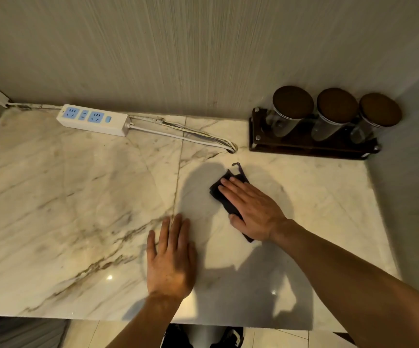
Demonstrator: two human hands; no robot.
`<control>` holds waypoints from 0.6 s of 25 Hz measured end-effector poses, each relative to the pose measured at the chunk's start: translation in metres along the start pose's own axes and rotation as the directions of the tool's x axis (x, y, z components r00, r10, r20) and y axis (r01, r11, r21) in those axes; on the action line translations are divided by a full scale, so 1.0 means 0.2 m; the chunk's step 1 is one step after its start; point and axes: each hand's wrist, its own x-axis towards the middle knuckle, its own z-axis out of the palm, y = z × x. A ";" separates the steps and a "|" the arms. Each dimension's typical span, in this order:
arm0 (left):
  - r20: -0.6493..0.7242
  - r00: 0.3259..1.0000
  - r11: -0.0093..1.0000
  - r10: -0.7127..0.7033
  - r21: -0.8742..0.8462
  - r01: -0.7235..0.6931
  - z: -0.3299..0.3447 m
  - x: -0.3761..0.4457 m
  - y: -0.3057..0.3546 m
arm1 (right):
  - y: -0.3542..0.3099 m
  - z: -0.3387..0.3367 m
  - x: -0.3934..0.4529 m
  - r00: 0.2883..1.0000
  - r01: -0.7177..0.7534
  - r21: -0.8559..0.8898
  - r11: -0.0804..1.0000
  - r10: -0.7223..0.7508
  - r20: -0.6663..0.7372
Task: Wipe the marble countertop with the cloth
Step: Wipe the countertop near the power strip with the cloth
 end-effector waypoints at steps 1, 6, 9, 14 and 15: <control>0.003 1.000 1.000 0.001 -0.001 -0.001 0.00 0.00 0.00 | 0.01 0.00 0.02 1.000 -0.029 0.007 1.000 0.029 -0.009; 0.011 1.000 1.000 0.000 0.000 0.000 -0.01 0.00 0.00 | 0.05 -0.01 0.11 0.979 -0.203 0.051 0.978 0.204 -0.028; 0.021 1.000 1.000 0.002 0.000 -0.002 -0.01 0.00 0.00 | 0.05 -0.01 0.14 0.946 -0.315 0.101 0.944 0.321 -0.048; 0.035 0.999 1.000 -0.009 0.004 0.009 0.00 0.00 0.00 | 0.01 -0.01 0.19 0.863 -0.476 0.191 0.858 0.498 -0.086; 0.037 0.999 1.000 -0.011 0.004 0.011 0.00 0.00 0.00 | 0.00 -0.01 0.19 0.841 -0.508 0.209 0.835 0.534 -0.090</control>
